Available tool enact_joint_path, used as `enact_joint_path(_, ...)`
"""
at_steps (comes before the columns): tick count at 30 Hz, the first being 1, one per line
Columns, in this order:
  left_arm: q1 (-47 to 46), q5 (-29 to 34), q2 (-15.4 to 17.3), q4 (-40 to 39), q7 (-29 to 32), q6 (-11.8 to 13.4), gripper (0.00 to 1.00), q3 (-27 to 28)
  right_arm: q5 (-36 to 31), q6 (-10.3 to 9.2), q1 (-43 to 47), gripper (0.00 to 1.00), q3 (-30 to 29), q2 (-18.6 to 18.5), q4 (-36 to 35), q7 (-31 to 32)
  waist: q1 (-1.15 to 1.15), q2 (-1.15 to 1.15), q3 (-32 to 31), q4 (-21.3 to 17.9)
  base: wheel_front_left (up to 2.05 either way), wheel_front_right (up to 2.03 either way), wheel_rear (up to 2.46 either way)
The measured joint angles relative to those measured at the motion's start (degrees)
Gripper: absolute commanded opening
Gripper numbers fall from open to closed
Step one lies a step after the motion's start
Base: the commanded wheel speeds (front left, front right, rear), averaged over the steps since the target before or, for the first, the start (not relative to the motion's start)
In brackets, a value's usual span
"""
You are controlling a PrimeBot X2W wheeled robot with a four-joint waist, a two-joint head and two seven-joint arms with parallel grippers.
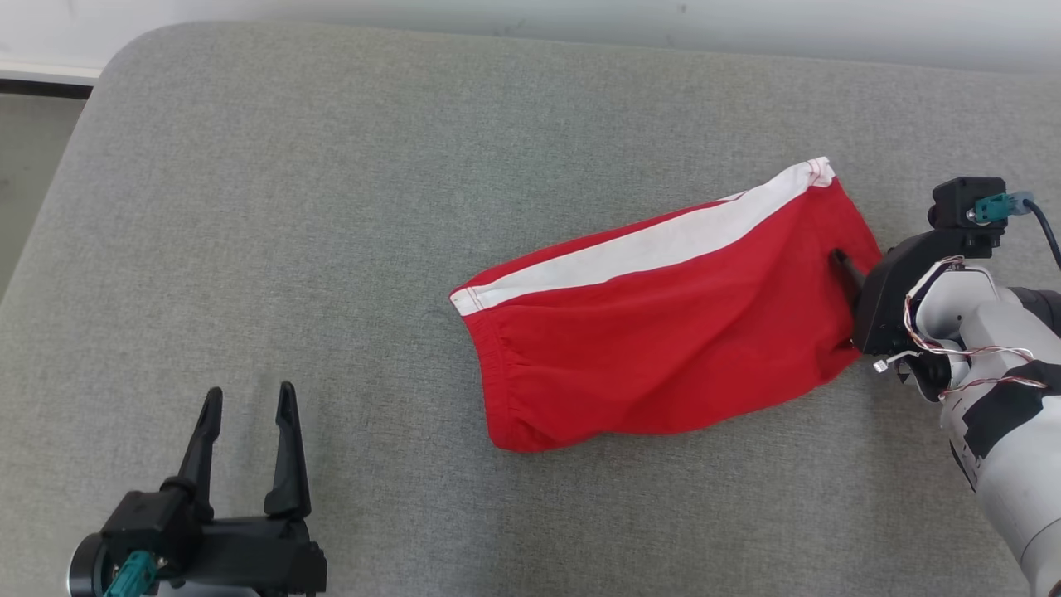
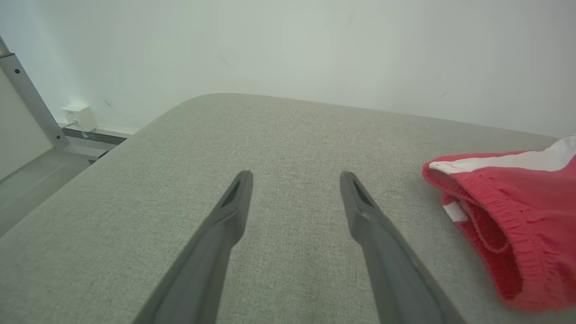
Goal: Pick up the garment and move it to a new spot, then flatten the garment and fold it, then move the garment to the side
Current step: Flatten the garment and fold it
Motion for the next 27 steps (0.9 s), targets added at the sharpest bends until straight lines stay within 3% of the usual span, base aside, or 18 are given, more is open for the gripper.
enact_joint_path(7, 1.9, 0.1, -0.6, -0.8, 0.0, -0.5, 1.0, -0.1, 1.2, -0.01, -0.6, 1.0, -0.7, 0.4, 2.0, 1.5, 0.0, 0.0, 0.5, 0.9, 0.0, 0.0, 0.0)
enact_joint_path(8, 2.0, 0.0, -0.6, -0.8, 0.0, -0.6, 1.0, -0.1, 1.8, -0.02, -0.6, 0.96, -0.8, 0.5, 2.0, 1.9, 0.0, -0.01, 0.5, 1.0, 0.0, 0.0, 0.0)
enact_joint_path(11, 2.1, -0.1, -0.7, -0.5, 0.0, -1.3, 1.0, 0.2, 2.4, -0.13, -0.6, 0.0, -0.7, 0.5, 1.9, 2.6, 0.0, -0.01, 0.7, 1.2, 0.0, 0.0, 0.0)
enact_joint_path(18, 2.1, -0.3, -0.7, -0.3, 0.0, -1.8, 1.0, 0.6, 2.5, 0.05, -0.8, 0.0, 0.2, 0.7, 1.2, 1.7, 0.0, -0.01, 1.2, 0.9, 0.0, 0.0, 0.0)
enact_joint_path(27, 2.5, -0.1, -0.8, 0.1, 0.0, -1.9, 1.0, 0.3, 0.2, 0.0, 0.6, 0.0, -1.5, -1.9, 4.2, -7.8, 0.01, 0.0, -0.7, -1.2, 0.0, 0.0, 0.0)
